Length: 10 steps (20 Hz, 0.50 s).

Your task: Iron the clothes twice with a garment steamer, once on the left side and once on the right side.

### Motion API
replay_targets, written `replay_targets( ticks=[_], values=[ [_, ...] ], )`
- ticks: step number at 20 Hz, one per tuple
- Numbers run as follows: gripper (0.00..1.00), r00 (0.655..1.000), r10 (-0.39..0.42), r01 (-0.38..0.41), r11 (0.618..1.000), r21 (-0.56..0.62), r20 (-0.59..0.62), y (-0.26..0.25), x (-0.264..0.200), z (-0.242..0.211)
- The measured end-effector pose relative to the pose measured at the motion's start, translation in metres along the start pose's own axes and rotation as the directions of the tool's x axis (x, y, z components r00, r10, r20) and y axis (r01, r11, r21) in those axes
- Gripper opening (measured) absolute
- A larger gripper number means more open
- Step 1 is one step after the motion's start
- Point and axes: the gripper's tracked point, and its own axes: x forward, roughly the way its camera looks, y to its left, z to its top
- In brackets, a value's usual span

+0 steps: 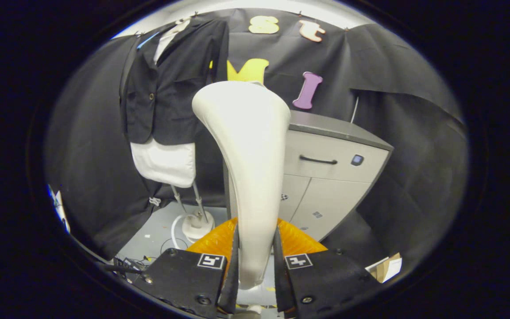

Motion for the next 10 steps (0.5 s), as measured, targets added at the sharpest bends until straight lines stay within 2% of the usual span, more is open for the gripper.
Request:
replay_targets(
  ticks=[5,10],
  values=[
    [0.36,0.997,-0.024,0.022,0.999,0.026,0.067,-0.046,-0.037,0.002],
    [0.36,0.999,-0.029,0.026,0.997,0.07,0.044,-0.078,-0.057,-0.017]
  ],
)
